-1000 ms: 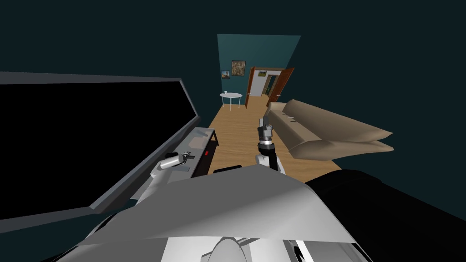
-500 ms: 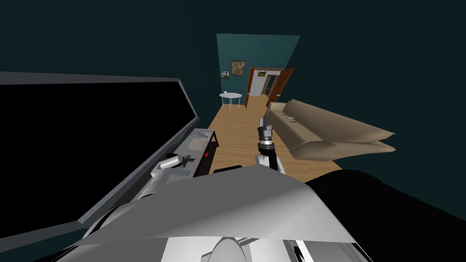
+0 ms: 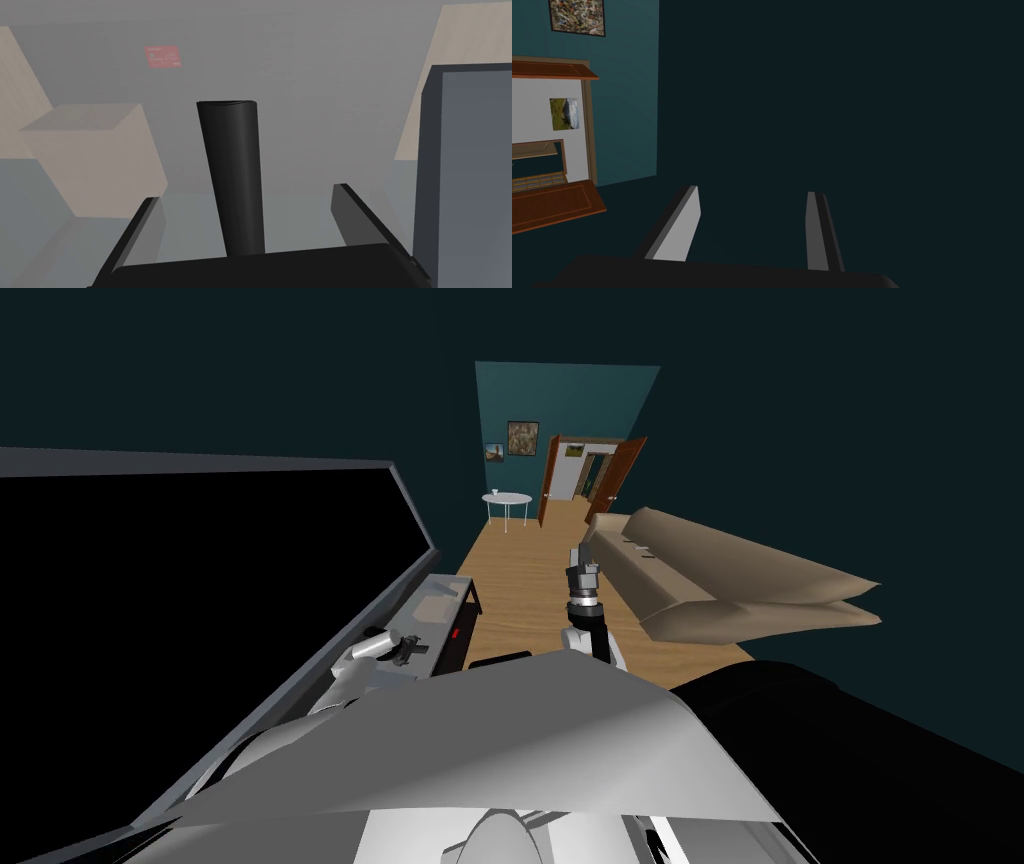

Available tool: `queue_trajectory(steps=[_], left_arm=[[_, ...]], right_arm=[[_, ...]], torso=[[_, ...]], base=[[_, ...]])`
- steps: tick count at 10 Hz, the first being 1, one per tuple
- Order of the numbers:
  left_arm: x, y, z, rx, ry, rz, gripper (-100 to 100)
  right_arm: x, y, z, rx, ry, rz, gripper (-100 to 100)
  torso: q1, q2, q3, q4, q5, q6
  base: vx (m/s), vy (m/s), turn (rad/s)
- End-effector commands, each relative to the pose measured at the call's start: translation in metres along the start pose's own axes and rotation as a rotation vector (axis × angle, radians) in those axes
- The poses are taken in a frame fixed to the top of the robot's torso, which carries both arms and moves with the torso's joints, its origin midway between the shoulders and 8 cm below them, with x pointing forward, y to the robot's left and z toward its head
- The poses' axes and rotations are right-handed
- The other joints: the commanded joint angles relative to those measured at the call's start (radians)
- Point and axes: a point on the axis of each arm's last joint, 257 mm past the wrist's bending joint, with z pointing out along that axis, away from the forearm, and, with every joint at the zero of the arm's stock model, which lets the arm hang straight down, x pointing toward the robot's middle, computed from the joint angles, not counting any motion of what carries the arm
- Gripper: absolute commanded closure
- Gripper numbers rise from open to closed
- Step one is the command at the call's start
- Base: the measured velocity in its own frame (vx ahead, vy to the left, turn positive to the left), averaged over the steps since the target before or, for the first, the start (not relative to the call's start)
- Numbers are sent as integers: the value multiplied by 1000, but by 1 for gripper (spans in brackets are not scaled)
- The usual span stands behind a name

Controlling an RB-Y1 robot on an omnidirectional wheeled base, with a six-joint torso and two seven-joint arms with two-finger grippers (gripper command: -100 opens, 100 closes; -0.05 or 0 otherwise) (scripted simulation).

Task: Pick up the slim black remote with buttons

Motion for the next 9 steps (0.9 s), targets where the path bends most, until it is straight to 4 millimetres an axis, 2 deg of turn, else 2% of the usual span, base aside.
queue_trajectory(steps=[1,6,9], left_arm=[[7,12,4,-37,34,-8,-100],[25,36,9,-117,113,-27,-100],[30,43,10,-137,136,-32,-100]], right_arm=[[0,0,0,0,0,0,0],[0,0,0,0,0,0,0],[0,0,0,0,0,0,0]], torso=[[0,0,0,0,0,0],[0,-1,0,0,0,0],[-1,2,1,1,0,0]], base=[[80,33,-2],[82,31,-4],[49,25,-1]])
